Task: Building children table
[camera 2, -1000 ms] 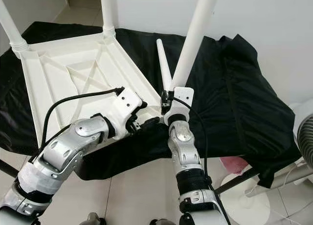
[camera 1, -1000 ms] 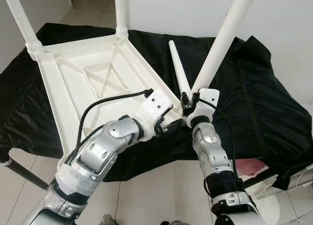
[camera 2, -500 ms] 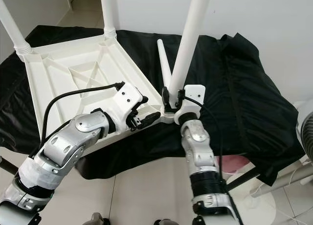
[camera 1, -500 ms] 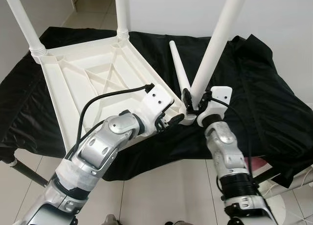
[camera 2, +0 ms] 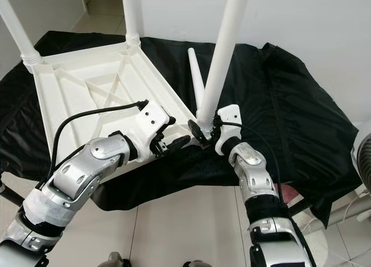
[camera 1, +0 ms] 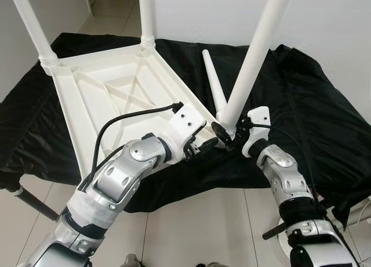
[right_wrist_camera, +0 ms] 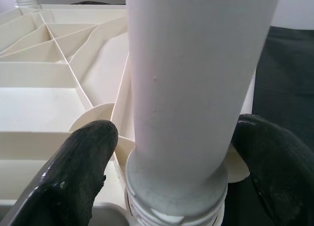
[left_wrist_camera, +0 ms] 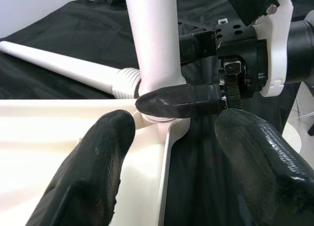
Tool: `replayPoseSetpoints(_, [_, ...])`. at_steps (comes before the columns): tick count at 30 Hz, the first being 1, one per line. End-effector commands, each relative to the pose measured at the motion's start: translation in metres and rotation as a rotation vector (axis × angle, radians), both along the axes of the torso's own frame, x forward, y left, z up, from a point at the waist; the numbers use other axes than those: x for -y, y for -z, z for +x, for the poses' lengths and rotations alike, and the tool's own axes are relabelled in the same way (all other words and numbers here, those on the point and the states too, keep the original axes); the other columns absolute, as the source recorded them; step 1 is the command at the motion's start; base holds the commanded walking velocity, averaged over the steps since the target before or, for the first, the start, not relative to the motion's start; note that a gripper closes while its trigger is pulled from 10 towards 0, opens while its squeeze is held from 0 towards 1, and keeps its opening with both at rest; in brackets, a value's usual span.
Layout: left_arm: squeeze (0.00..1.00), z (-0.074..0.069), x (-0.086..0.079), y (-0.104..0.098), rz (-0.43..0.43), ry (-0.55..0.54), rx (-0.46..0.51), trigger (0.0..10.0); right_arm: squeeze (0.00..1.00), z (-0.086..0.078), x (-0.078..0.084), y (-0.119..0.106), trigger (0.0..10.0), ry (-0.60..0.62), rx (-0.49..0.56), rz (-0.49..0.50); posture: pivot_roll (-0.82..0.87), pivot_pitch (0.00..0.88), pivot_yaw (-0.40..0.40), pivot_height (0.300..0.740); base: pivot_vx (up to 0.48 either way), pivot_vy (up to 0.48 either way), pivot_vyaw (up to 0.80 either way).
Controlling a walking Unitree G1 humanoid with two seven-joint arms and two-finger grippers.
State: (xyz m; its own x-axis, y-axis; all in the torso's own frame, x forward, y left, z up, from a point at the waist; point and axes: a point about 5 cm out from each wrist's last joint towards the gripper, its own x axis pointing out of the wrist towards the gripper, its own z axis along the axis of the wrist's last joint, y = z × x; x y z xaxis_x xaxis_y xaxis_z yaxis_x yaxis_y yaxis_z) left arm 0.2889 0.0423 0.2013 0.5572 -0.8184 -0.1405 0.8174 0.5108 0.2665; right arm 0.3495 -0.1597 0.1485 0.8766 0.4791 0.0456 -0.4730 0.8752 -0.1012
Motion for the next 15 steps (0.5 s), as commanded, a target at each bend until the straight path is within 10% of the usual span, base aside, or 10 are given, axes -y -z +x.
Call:
replayPoseSetpoints(1, [0.00,-0.003,0.006,0.007,0.038,0.095,-0.015,10.0,0.00,0.003,0.001,0.004,10.0,-0.009,-0.003,-0.040,-0.01,0.005,-0.025,0.740,0.000,0.000,0.00])
replayPoseSetpoints(15, [0.00,0.001,0.007,0.013,0.052,0.107,-0.026,10.0,0.00,0.023,-0.006,-0.002,10.0,-0.059,-0.008,-0.061,-0.02,0.000,0.003,0.740,0.000,0.000,0.00])
